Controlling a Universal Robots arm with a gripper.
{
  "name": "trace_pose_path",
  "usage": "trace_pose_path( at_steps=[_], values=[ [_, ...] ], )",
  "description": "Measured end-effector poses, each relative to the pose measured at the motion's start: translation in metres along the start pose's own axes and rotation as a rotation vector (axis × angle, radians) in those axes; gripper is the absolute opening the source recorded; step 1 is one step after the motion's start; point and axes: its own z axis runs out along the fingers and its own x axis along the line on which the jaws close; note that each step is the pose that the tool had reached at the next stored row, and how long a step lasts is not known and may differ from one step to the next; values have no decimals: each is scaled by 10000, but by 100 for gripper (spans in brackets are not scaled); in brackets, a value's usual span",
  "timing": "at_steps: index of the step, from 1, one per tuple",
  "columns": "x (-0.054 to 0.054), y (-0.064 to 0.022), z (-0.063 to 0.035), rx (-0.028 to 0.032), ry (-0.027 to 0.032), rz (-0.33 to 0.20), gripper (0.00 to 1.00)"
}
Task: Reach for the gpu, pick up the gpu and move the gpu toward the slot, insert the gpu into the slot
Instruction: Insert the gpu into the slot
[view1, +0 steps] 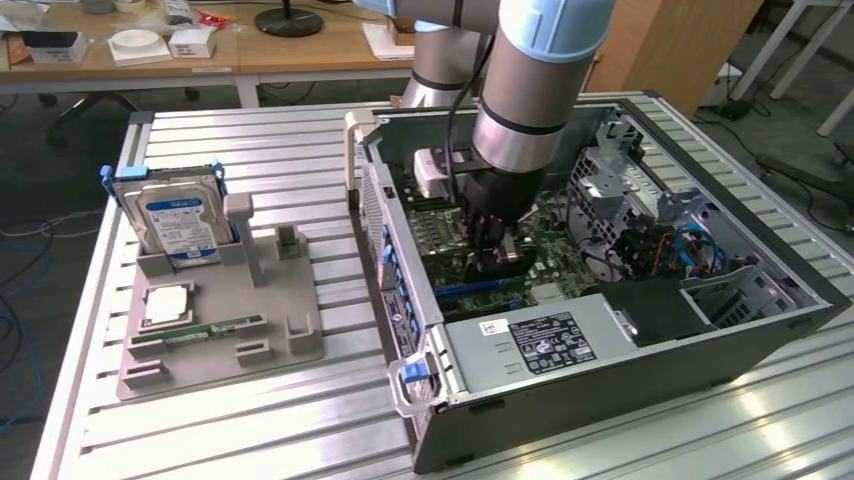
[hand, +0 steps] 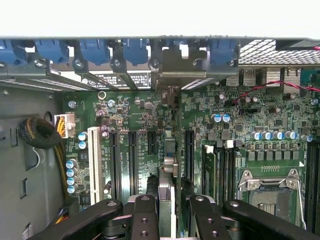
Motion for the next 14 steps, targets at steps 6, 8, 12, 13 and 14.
trace_pose_path(
  at_steps=[6,8,12,13,14],
  values=[
    [-1,10,16,1,-3,-1,29],
    [-1,15,23,1,-2,-1,29],
    [-2,22,34,0,-1,-3,29],
    [-3,23,37,0,-2,-2,29],
    [-4,24,40,1,-2,-1,29]
  ],
)
